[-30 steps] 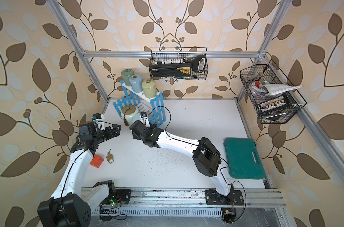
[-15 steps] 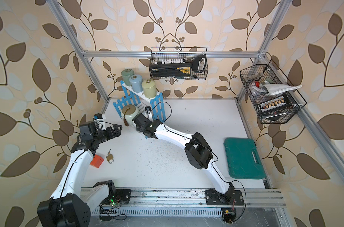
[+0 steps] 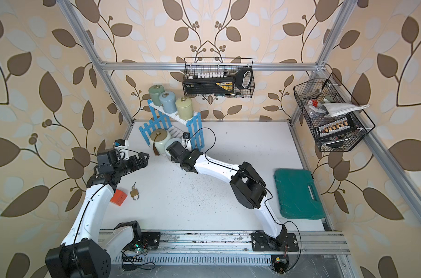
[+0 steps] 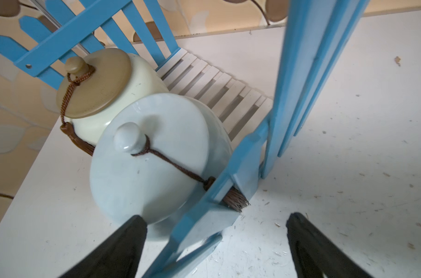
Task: Remove the tea canisters from the shelf
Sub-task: Move the shelf to the center of the board.
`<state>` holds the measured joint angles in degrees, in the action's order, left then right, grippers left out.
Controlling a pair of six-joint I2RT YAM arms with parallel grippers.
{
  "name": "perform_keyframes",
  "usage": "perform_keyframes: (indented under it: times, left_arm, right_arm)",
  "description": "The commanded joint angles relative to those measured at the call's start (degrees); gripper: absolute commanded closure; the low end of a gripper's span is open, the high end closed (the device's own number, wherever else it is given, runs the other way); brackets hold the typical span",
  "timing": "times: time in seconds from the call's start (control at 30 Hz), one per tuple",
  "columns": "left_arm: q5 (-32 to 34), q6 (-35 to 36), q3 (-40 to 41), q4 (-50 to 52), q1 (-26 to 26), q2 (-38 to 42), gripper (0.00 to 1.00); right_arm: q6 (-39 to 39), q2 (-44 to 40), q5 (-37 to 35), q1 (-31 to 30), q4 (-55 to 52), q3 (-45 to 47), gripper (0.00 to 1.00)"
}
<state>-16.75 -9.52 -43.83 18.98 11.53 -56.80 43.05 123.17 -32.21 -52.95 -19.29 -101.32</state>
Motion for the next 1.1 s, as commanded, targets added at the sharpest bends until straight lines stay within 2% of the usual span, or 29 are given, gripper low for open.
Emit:
perform_keyframes:
  times: [0.0,0.07,0.17,0.33,0.43,0.57,0.7,0.8,0.87,1.07]
  left_arm:
    - [-1.5,-0.3,-1.3,-1.0,-0.2,1.2,0.01]
    - [-0.1,-0.5,-2.1,-0.1,-0.2,1.0,0.01]
    - [-0.8,-0.4,-1.4,-1.0,-0.2,1.7,0.01]
    - [0.2,-0.2,-2.0,-0.1,-0.1,1.2,0.01]
    - [-1.6,0.3,-1.0,-1.3,-0.2,1.5,0.01]
    - [0.3,0.0,-2.1,0.0,0.0,1.1,0.01]
    - [-1.4,0.4,-1.4,-0.8,0.0,1.0,0.01]
    - [-0.1,-0.3,-2.5,0.4,0.2,0.7,0.01]
    - [-1.0,-0.3,-2.1,-0.1,0.2,0.8,0.01]
    - [-0.4,-0.3,-2.1,-0.3,0.4,0.1,0.01]
  right_arm:
    - [-2.1,-1.9,-4.5,1.5,-4.7,3.8,0.1]
    - [-1.7,-2.5,-5.3,1.9,-6.7,3.7,0.11]
    - [-2.1,-4.6,-5.2,2.2,-3.8,7.6,0.15]
    - [-1.4,-7.1,-6.7,2.9,-4.5,10.9,0.27]
    - [-2.2,-8.9,-6.7,3.4,-0.7,14.6,0.33]
    - [-1.4,-10.2,-8.4,3.6,-3.2,15.5,0.41]
    - [-2.8,-11.9,-8.4,3.7,1.0,19.2,0.49]
    - [-2.4,-12.2,-9.6,3.8,-2.0,19.0,0.61]
    - [-3.0,-13.3,-9.4,4.1,0.4,21.3,0.67]
    - [-3.5,-15.4,-7.4,6.4,-0.4,23.7,0.82]
